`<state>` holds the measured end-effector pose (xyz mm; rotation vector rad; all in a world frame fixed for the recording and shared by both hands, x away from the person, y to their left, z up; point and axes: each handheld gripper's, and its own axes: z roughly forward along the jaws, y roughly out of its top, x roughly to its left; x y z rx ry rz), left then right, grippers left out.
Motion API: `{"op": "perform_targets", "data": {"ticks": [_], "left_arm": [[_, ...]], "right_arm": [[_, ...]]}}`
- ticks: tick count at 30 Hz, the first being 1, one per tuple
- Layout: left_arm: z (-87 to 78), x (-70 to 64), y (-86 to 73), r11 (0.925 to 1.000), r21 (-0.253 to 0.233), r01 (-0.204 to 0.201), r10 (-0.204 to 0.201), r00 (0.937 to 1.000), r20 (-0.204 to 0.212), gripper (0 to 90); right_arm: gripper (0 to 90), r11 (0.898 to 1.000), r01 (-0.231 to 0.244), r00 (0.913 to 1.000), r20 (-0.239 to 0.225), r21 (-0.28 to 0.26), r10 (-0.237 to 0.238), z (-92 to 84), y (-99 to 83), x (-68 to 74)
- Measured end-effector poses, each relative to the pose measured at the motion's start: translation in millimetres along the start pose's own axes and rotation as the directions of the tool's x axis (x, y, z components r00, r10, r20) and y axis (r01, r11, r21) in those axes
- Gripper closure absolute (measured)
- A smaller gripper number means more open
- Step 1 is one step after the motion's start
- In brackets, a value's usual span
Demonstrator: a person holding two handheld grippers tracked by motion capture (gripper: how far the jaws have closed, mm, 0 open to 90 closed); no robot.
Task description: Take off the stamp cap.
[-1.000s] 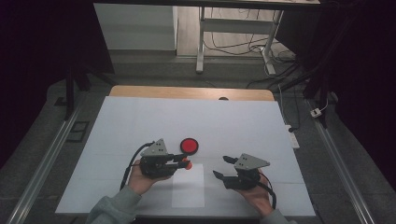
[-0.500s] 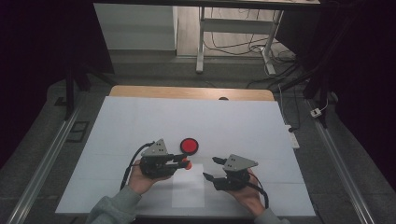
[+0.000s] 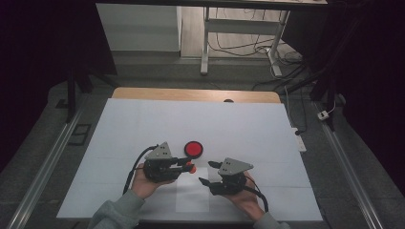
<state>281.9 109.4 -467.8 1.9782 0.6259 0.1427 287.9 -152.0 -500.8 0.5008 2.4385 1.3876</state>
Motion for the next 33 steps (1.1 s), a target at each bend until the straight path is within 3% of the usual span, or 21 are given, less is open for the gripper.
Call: {"op": "perform_targets", "data": {"ticks": [18, 28, 33], "left_arm": [[6.2, -0.8, -3.1, 1.0000, 0.001, 0.002, -0.002, 1.0000, 0.010, 72.4], [8.7, -2.3, -4.0, 1.0000, 0.000, -0.003, 0.003, 0.9999, 0.014, 72.4], [9.5, -2.3, -4.4, 1.0000, 0.002, -0.004, 0.004, 0.9999, 0.010, 72.4]], "right_arm": [[35.4, 1.000, 0.012, 0.9992, -0.039, -0.004, -0.012, 14.7, 5.6, 9.9], [46.5, 1.000, 0.017, 0.9996, -0.022, 0.007, -0.017, 21.8, 10.3, 12.8], [47.6, 1.000, 0.010, 0.9996, -0.026, 0.004, -0.010, 22.4, 10.0, 13.0]]}}
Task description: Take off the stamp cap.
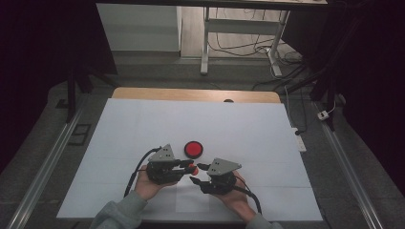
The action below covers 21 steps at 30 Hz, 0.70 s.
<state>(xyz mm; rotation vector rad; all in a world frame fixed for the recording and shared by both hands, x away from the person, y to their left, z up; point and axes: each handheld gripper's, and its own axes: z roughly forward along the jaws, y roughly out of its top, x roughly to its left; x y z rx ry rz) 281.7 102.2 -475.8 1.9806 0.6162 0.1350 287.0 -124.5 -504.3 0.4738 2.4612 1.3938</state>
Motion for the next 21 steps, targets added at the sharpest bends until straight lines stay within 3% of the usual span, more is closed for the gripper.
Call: {"op": "perform_targets", "data": {"ticks": [11, 21], "left_arm": [[2.8, 0.2, -1.0, 1.0000, 0.004, 0.003, -0.003, 1.0000, -0.004, 72.4], [3.3, 0.8, -1.3, 1.0000, 0.004, 0.005, -0.005, 1.0000, -0.003, 72.4]], "right_arm": [[60.5, 1.000, 0.009, 0.9999, 0.013, -0.006, -0.009, -1.7, 0.9, 1.8], [62.8, 0.999, 0.031, 0.9994, 0.018, -0.010, -0.031, -1.5, 1.0, 3.3]]}}
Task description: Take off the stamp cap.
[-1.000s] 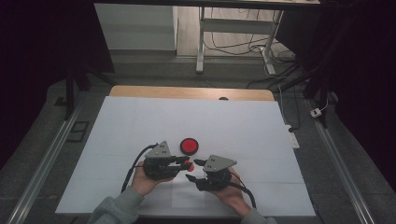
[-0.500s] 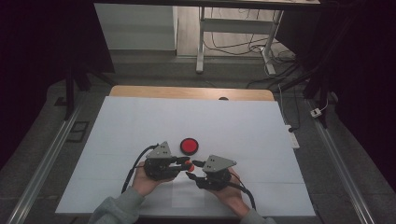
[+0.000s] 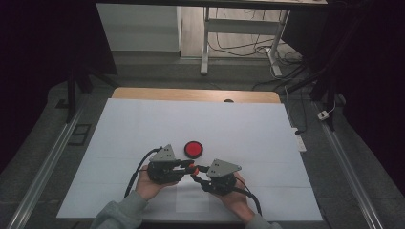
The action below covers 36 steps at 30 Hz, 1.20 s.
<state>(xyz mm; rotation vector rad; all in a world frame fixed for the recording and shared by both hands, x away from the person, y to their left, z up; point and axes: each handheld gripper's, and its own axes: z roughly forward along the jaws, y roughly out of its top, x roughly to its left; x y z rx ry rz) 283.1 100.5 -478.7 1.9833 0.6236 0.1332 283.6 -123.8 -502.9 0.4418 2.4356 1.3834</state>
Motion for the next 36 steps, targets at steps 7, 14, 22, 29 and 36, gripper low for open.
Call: {"op": "perform_targets", "data": {"ticks": [7, 14, 22, 29, 36], "left_arm": [[1.0, 0.3, -0.6, 1.0000, 0.003, 0.000, 0.000, 1.0000, -0.001, 72.4], [0.6, 0.5, -0.7, 1.0000, -0.003, 0.001, -0.001, 1.0000, -0.001, 72.5], [1.4, 0.2, -1.6, 0.9999, -0.012, 0.003, -0.003, 1.0000, -0.008, 72.5], [0.3, -0.6, -1.7, 0.9998, -0.019, 0.000, 0.000, 0.9999, -0.012, 72.6], [-0.1, -1.2, -1.5, 0.9995, -0.031, 0.005, -0.005, 0.9999, -0.013, 72.6]], "right_arm": [[63.0, 1.000, 0.008, 0.9999, 0.009, 0.008, -0.008, 0.7, -0.4, 0.7], [64.3, 0.999, 0.033, 0.9992, 0.023, 0.010, -0.033, -0.4, -0.1, 2.1], [64.5, 0.999, 0.041, 0.9984, 0.039, 0.008, -0.042, -0.6, -0.4, 2.5], [64.6, 0.999, 0.047, 0.9981, 0.041, 0.007, -0.047, -1.0, -0.3, 3.3], [64.7, 0.999, 0.051, 0.9976, 0.048, -0.002, -0.051, -2.0, -0.6, 3.0]]}}
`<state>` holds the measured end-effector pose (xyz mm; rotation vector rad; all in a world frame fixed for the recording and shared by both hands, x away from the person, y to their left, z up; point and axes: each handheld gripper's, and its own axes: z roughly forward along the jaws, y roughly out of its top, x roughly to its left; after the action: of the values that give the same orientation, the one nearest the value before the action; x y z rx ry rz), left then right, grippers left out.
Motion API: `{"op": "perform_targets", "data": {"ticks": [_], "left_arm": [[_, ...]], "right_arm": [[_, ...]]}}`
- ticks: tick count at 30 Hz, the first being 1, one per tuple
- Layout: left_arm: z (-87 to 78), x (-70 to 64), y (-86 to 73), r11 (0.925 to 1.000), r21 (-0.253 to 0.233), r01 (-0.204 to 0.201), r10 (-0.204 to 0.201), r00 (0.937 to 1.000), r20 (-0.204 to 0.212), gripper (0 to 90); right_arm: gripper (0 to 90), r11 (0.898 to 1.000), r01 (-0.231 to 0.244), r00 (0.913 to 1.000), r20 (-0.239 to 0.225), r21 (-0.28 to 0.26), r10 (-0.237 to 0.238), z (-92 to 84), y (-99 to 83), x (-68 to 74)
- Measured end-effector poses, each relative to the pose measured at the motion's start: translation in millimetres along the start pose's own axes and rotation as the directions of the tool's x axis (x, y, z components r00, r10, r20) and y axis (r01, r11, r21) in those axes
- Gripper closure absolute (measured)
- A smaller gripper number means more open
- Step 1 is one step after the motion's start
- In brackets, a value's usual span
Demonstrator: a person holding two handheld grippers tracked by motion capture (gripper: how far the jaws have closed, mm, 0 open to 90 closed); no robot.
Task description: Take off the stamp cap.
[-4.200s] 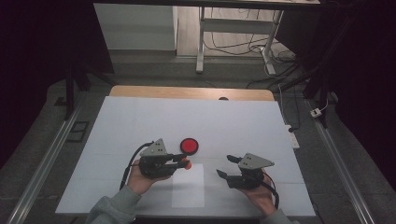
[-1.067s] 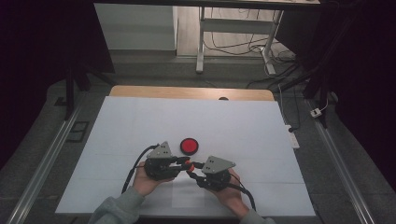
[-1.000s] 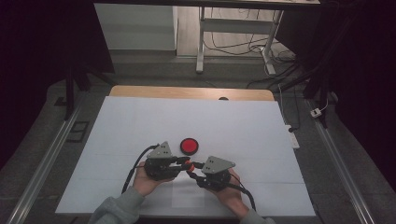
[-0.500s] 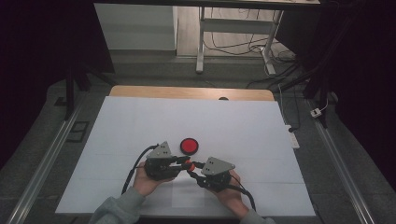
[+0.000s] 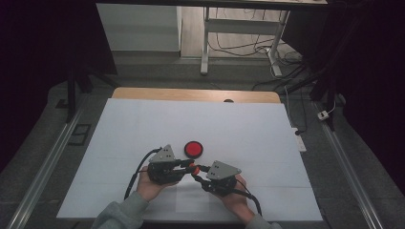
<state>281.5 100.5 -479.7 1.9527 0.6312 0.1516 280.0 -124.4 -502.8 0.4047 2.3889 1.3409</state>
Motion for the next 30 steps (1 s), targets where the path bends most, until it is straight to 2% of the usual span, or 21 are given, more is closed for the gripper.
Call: {"op": "perform_targets", "data": {"ticks": [30], "left_arm": [[-1.1, 0.6, 0.2, 1.0000, -0.003, 0.000, 0.000, 1.0000, -0.003, 72.7]], "right_arm": [[64.9, 1.000, 0.000, 1.0000, 0.008, -0.010, 0.000, 0.0, -1.1, 0.6]]}}
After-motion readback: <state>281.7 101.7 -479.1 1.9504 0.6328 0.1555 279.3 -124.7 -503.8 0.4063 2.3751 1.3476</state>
